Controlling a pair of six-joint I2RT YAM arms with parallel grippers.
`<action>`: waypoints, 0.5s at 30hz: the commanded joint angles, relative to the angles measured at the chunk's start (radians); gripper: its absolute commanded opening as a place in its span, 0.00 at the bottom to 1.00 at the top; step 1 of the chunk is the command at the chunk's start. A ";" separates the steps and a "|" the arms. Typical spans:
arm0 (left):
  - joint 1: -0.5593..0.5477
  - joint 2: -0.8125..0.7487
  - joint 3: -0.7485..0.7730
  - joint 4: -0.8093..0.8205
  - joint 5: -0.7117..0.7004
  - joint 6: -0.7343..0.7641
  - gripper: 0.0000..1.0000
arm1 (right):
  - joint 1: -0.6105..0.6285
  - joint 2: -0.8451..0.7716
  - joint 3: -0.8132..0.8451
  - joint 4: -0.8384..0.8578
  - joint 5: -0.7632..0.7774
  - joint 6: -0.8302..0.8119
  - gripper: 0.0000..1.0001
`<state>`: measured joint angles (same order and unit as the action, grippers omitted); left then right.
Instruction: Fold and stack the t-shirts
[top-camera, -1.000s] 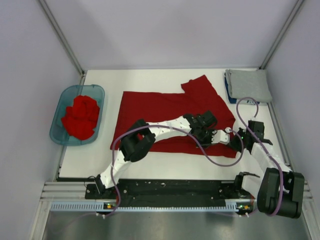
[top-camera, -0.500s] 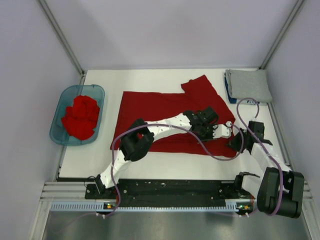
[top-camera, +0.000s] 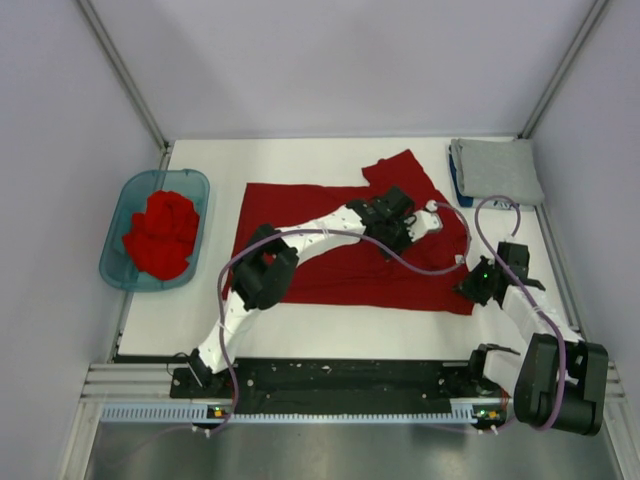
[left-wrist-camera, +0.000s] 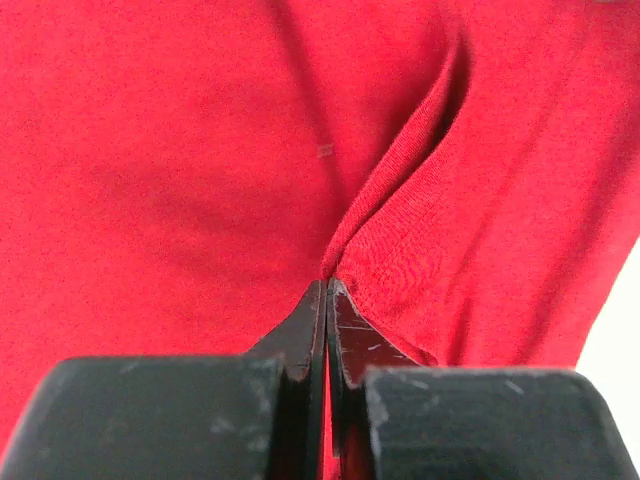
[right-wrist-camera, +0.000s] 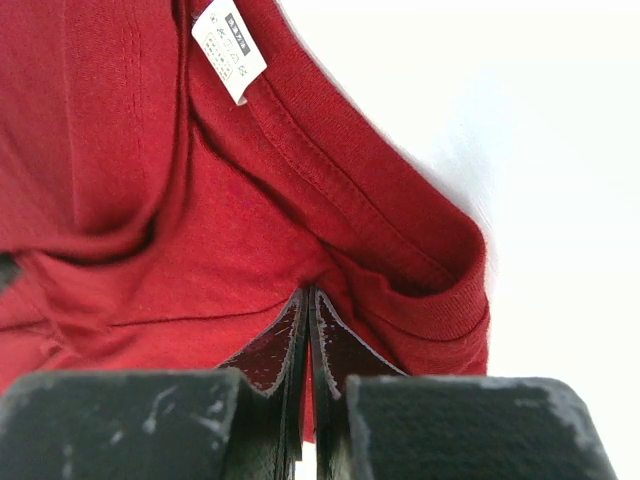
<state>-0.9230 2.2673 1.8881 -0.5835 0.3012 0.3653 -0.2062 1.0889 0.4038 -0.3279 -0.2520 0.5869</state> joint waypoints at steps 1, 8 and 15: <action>0.081 -0.042 -0.017 0.085 -0.071 -0.144 0.00 | -0.015 0.003 -0.019 0.018 0.069 -0.007 0.00; 0.128 -0.038 -0.035 0.088 -0.117 -0.184 0.00 | -0.015 0.008 -0.019 0.016 0.074 -0.007 0.00; 0.131 -0.032 -0.043 0.099 -0.152 -0.180 0.00 | -0.015 0.009 -0.019 0.016 0.076 -0.007 0.00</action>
<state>-0.7872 2.2673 1.8389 -0.5232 0.1822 0.2028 -0.2062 1.0889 0.4034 -0.3210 -0.2443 0.5873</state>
